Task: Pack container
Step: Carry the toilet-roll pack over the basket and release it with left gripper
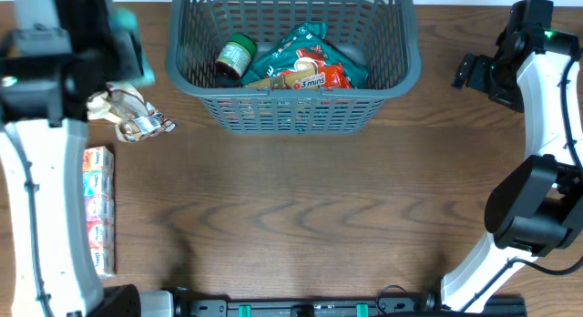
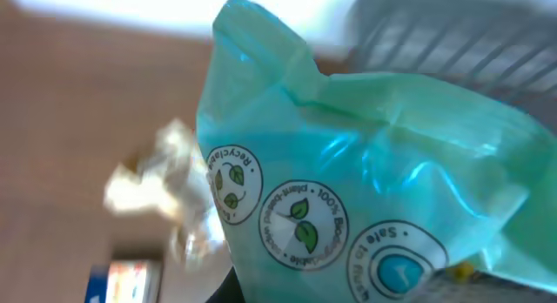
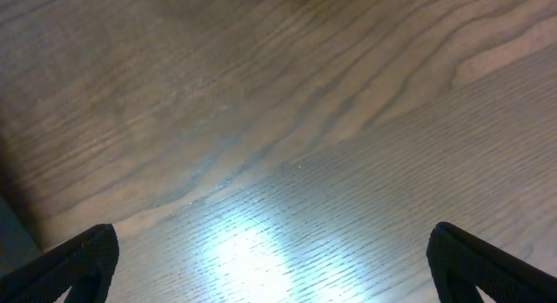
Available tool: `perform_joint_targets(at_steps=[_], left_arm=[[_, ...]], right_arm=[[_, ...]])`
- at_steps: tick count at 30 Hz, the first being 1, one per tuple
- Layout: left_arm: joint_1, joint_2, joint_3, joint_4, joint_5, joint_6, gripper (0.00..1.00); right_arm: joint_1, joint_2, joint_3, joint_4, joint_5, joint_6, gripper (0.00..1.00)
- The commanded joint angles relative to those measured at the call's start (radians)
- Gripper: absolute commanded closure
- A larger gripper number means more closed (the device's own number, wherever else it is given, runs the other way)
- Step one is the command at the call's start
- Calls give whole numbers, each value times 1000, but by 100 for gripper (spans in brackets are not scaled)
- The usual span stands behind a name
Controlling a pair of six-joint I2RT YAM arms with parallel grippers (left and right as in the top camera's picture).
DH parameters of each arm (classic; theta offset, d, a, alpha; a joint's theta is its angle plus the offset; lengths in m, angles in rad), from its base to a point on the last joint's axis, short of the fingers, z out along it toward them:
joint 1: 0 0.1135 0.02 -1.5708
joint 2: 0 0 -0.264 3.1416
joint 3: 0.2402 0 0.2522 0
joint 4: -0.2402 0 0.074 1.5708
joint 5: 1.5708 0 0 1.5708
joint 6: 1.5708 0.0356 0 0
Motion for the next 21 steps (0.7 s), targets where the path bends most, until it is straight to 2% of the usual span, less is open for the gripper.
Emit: perform_joint_targets(at_steps=[1,7,10,13,21], left_arm=[[-76,41,128,40,90,114,95],[-300,142,150,140,45,616,95],[-357,214,150,195,6,737,95],[-378,294,150,239,6,787,94],[-381,504,150,250,6,783,94]], right_arm=[[8,-8,-3,-1,-3,-15,1],[8,-8,-3,-9,-3,-26,1],[8,-8,-3,-21,-4,-26,1],[8,-8,-3,-27,-3,-26,1],[8,-8,-3,-34,-13,-27,1]])
